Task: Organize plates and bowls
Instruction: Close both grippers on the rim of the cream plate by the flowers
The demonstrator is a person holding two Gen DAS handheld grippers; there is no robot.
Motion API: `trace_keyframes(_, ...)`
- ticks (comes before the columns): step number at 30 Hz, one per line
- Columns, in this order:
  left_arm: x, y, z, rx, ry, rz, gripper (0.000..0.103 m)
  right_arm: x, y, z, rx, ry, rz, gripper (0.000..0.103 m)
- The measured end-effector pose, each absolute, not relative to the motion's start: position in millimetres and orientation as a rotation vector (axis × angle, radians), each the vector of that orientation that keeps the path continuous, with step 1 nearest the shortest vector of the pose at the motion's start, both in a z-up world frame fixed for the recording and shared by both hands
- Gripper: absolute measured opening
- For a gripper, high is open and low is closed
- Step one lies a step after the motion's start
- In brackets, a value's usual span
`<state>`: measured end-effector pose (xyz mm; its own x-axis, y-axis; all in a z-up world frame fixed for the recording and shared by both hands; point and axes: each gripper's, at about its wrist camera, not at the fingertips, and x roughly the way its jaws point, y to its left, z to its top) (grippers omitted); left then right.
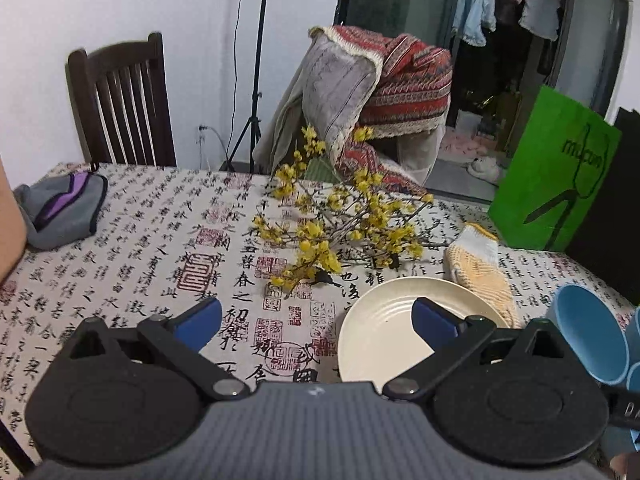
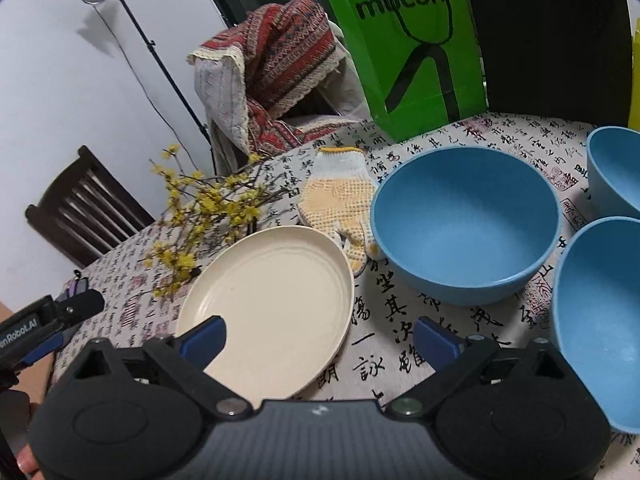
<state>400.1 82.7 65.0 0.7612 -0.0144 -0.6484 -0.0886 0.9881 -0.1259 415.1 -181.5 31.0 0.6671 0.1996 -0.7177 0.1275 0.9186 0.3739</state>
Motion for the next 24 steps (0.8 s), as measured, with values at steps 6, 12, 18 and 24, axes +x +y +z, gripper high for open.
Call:
trace_keyframes(6, 428, 83, 38, -0.184, 0.756, 0.044, 0.103, 429, -172, 16, 0.400, 0.876, 0.035, 0.090)
trace_keyframes(12, 440, 81, 15, -0.185, 0.781, 0.030, 0.098, 442, -167, 4, 0.383, 0.903, -0.006, 0.076)
trace_keyframes(18, 443, 77, -1, -0.171, 0.787, 0.001, 0.083, 451, -162, -7, 0.348, 0.926, -0.039, 0.059)
trace_keyframes(24, 447, 81, -15, -0.198, 0.818, -0.041, 0.060, 457, -157, -13, 0.311, 0.924, -0.065, 0.050)
